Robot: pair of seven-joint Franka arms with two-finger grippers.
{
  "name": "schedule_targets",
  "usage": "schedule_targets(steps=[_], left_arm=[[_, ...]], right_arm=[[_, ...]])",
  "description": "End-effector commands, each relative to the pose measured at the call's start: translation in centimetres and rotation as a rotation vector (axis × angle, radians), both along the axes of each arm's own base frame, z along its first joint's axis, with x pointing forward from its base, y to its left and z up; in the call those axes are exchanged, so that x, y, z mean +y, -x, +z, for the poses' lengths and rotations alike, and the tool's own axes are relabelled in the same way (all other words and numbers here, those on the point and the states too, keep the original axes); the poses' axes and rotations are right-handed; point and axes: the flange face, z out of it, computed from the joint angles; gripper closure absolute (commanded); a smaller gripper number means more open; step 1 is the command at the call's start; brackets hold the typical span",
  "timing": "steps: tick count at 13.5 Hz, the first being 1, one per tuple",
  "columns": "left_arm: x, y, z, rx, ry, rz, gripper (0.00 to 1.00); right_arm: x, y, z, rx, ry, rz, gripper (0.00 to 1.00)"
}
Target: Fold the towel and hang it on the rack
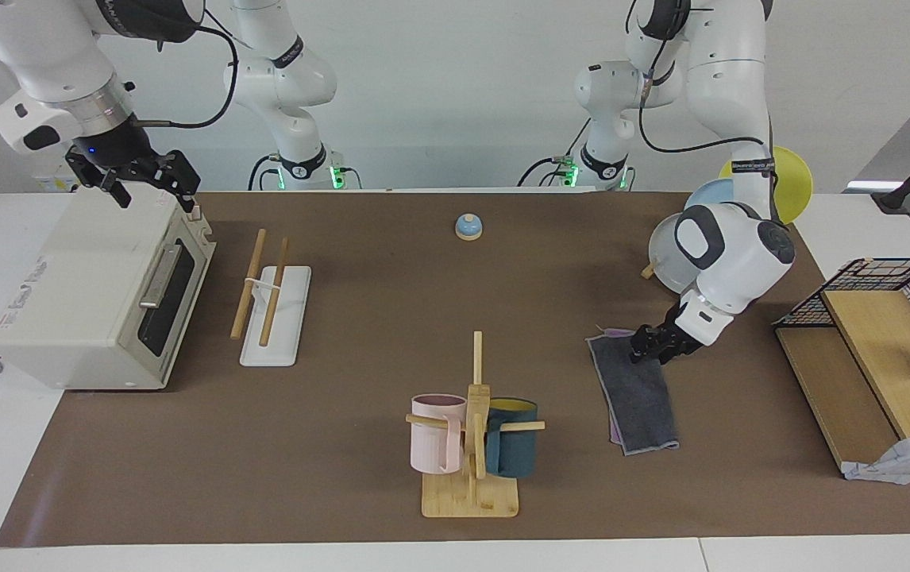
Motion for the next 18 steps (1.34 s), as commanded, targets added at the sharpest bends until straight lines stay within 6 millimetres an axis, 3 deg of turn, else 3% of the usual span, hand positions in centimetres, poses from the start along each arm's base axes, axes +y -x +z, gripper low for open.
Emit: schedule_targets(steps=[1, 7, 10, 12, 15, 18], left_arm=[[-0.3, 0.1, -1.3, 0.019, 0.013, -0.008, 0.49], [-0.1, 0.1, -1.2, 0.023, 0.015, -0.016, 1.00], [0.3, -0.2, -0.6, 0.032, 0.021, -0.006, 1.00], [0.2, -0.9, 1.1, 0.042, 0.035, 0.026, 1.00], [-0.6, -2.1, 5.6, 0.080, 0.052, 0.179, 1.00], [-1.5, -1.6, 9.9, 0.113, 0.062, 0.297, 1.00]], right_arm=[[-0.2, 0.7, 0.2, 0.004, 0.009, 0.015, 0.00], [-0.2, 0.7, 0.2, 0.004, 0.009, 0.015, 0.00], [-0.2, 0.7, 0.2, 0.004, 0.009, 0.015, 0.00], [-0.2, 0.7, 0.2, 0.004, 0.009, 0.015, 0.00], [-0.2, 0.7, 0.2, 0.004, 0.009, 0.015, 0.00], [-0.2, 0.7, 0.2, 0.004, 0.009, 0.015, 0.00]])
